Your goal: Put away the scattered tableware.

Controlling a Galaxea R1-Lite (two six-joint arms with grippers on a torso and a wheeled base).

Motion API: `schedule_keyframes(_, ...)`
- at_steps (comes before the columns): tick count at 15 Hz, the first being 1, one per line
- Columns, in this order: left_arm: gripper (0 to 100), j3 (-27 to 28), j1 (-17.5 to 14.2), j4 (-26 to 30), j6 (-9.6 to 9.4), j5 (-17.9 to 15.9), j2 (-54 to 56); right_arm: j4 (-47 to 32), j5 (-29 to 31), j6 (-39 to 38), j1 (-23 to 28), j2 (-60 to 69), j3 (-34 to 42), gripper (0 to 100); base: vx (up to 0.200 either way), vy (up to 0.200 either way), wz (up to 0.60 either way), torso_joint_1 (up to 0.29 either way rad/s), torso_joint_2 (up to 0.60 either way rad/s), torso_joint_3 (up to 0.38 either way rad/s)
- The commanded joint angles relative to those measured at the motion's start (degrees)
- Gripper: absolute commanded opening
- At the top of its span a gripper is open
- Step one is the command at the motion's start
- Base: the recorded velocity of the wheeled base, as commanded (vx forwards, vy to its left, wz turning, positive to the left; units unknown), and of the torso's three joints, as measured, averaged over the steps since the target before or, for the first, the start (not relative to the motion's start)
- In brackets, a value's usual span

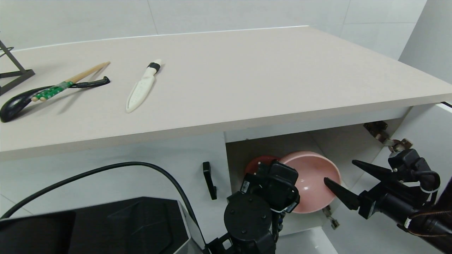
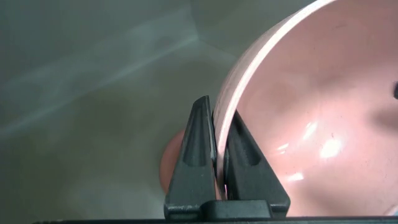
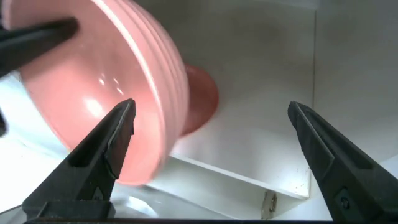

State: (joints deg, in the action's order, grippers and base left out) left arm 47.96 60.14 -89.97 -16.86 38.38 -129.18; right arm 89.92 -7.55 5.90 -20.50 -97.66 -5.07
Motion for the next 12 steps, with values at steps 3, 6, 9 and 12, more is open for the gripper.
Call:
schedule_keyframes(3,0,-1.2,1.9,0.0,1.3,0.3,1.1,0.1,0.0,0.0,-0.2,-0.7,0.2,100,0.0,0.0,0.0,0.0,0.0,0.0)
schedule_keyframes(6,0,-1.6,2.9,0.0,1.48,0.4,1.1,0.1,0.0,0.0,-0.8,-0.5,0.5,100,0.0,0.0,0.0,0.0,0.0,0.0)
schedule_keyframes(9,0,-1.4,3.1,0.0,2.01,0.3,1.3,0.1,0.0,0.0,-4.0,1.6,1.2,0,0.0,0.0,0.0,0.0,0.0,0.0)
schedule_keyframes(12,0,-1.3,3.1,0.0,2.18,0.3,1.5,0.1,0.0,-0.1,-6.1,1.9,1.2,0,0.0,0.0,0.0,0.0,0.0,0.0)
